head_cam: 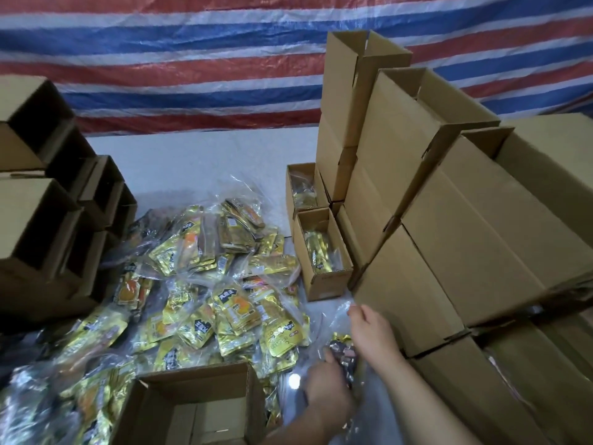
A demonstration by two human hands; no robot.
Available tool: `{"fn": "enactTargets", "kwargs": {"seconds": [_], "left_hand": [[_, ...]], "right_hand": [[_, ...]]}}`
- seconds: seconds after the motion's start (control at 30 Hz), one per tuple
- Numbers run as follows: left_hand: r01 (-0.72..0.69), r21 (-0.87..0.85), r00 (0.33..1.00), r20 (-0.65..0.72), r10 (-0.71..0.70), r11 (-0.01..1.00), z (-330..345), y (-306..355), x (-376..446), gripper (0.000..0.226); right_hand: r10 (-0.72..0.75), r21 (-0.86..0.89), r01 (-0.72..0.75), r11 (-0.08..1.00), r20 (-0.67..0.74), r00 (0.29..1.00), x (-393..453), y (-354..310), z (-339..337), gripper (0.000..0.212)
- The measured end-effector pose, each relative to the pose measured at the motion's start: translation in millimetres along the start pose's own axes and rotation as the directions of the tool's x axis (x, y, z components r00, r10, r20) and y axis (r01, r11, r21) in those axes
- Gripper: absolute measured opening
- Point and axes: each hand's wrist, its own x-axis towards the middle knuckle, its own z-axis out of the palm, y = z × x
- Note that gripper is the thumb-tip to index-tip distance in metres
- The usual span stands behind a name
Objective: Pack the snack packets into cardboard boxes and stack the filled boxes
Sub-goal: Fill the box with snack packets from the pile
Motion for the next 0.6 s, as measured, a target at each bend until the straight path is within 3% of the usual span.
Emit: {"fn": "enactTargets", "kwargs": {"seconds": [0.17,0.3,0.4,0.47,0.6], "left_hand": [[-0.109,-0.420,0.991,-0.117,0.065,0.901,-56.8,29.1,-17.2,0.072],[-0.291,-0.553,0.946,-0.286,0.150,0.781,-124.6,32.9,-35.1,0.067],[-0.384,-0.543,0.904,-0.386,0.184,0.747,-169.6,17.7,-52.3,0.066],[-0.432,-0.550,0.877,-0.441,0.190,0.715,-194.5,1.4,-64.3,0.059],[-0.427,-0.708,0.903,-0.365,0.227,0.562,-231.9,-23.1,-84.1,0.042]], "right_hand": [[-0.040,-0.011,0.041,0.999,0.011,0.999,12.6,-39.7,-18.5,0.018],[-0.086,0.258,0.081,0.963,0.009,0.996,3.1,-81.6,-33.5,0.035],[-0.172,0.702,-0.029,0.712,0.214,0.962,-17.5,-105.9,-34.7,0.039],[-0.296,0.825,-0.114,0.553,0.322,0.899,-30.8,-115.5,-30.1,0.047],[-0.310,0.809,-0.212,0.549,0.432,0.847,-55.9,-135.8,-3.7,0.046]]}}
